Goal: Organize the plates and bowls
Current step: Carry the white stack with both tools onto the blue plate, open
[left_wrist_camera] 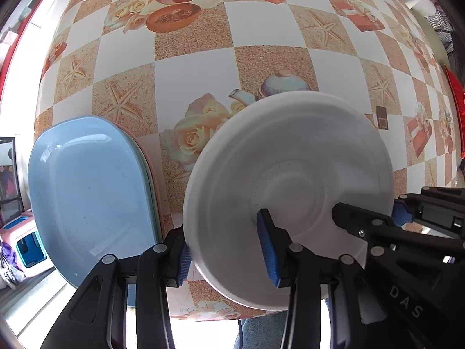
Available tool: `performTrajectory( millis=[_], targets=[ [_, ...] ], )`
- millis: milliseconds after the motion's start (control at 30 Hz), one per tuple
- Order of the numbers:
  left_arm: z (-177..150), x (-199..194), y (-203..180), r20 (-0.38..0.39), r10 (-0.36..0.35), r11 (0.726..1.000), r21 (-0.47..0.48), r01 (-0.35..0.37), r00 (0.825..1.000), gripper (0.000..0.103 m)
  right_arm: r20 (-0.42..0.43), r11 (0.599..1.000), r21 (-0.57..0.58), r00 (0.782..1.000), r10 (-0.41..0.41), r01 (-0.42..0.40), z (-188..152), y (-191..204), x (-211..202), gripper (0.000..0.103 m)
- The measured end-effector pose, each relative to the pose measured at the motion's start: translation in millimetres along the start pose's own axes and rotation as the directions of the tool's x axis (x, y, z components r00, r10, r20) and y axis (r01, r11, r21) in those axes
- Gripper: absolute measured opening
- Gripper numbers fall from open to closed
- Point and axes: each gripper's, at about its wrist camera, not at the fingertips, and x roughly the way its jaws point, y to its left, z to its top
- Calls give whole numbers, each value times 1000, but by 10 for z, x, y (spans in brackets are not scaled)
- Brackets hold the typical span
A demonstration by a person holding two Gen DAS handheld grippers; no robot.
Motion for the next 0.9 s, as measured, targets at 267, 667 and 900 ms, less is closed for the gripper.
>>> performTrajectory(
  millis=[267,667,900],
  targets=[
    [-6,31,-36,0,-3,1000,0,3,1000,44,-14,1000,3,1000,-2,3,0,5,84,21],
    [19,42,-151,1,2,1000,5,-2,1000,44,-3,1000,4,1000,4,-4,-10,3,147,21],
    [-14,-24,-205,-11,-3,1000,20,3,1000,44,-18,1000,6,1000,4,-4,-14,1,150,21]
  ],
)
